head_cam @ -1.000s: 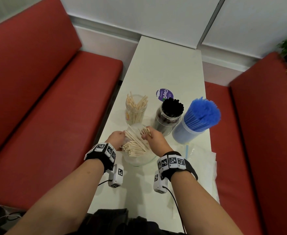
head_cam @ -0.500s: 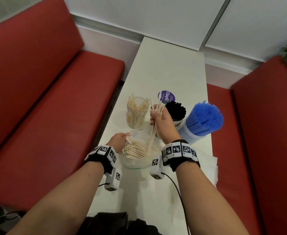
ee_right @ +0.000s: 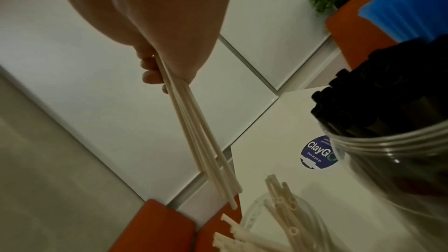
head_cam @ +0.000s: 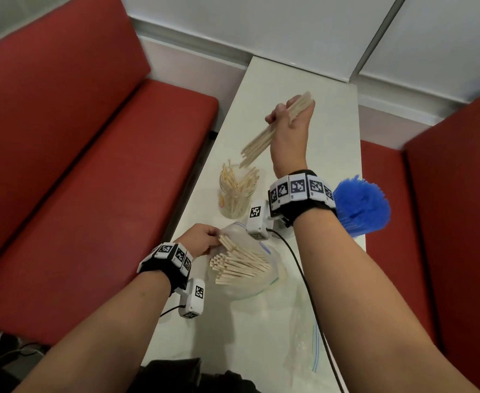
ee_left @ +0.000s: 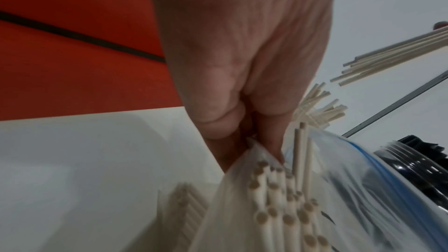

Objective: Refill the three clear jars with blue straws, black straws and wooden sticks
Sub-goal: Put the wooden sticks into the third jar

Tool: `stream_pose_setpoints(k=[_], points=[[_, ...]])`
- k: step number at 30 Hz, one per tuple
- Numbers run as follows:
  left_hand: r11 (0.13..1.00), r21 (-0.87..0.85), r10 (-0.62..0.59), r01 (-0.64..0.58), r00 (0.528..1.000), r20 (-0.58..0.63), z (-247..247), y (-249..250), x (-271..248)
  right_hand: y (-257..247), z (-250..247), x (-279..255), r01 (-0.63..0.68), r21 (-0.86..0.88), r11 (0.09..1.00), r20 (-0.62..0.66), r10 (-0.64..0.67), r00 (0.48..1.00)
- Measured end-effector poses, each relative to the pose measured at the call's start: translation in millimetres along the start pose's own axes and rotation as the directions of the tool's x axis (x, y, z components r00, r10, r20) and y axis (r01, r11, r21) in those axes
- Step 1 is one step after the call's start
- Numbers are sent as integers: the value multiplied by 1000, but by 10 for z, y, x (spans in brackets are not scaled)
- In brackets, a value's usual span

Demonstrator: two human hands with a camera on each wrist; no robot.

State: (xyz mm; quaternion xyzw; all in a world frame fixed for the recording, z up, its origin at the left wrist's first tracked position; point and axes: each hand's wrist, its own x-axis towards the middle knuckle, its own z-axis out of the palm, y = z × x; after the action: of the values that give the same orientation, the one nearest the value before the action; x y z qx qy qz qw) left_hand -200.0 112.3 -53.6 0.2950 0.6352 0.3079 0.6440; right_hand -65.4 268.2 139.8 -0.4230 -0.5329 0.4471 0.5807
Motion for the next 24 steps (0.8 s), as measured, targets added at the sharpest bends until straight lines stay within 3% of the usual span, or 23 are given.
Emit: stream_pose_setpoints(k=[4, 9, 13, 15, 17, 20, 22, 24], points=[[999, 39, -13, 13, 1000, 16, -41, 17, 56, 305, 140, 10, 8, -140, 990, 81, 4, 997], [990, 139, -12, 18, 999, -43, -82, 53, 102, 760, 197, -107, -76, -238, 968, 152, 115, 982], [999, 51, -3, 7, 998, -70, -98, 33, 90, 974, 146, -184, -204, -336, 920, 208, 284, 936], [1000, 29, -9, 11, 998, -54, -106, 21, 74, 982, 110, -197, -200, -387, 900, 249, 310, 917], [999, 35, -17, 20, 998, -57, -105, 30, 65, 936, 95, -198, -115, -366, 924, 258, 219, 941], [999, 37, -27, 30, 997, -75, -95, 49, 58, 838, 124, -187, 112, -388, 915, 246, -14, 969], [999, 31, -31, 33, 997, -67, -91, 47, 54, 846, 161, -194, 267, -508, 819, 359, -81, 930], [1000, -5, -25, 25, 999, -44, -68, 58, 13, 925, 174, -255, 384, -673, 632, 527, 45, 849]])
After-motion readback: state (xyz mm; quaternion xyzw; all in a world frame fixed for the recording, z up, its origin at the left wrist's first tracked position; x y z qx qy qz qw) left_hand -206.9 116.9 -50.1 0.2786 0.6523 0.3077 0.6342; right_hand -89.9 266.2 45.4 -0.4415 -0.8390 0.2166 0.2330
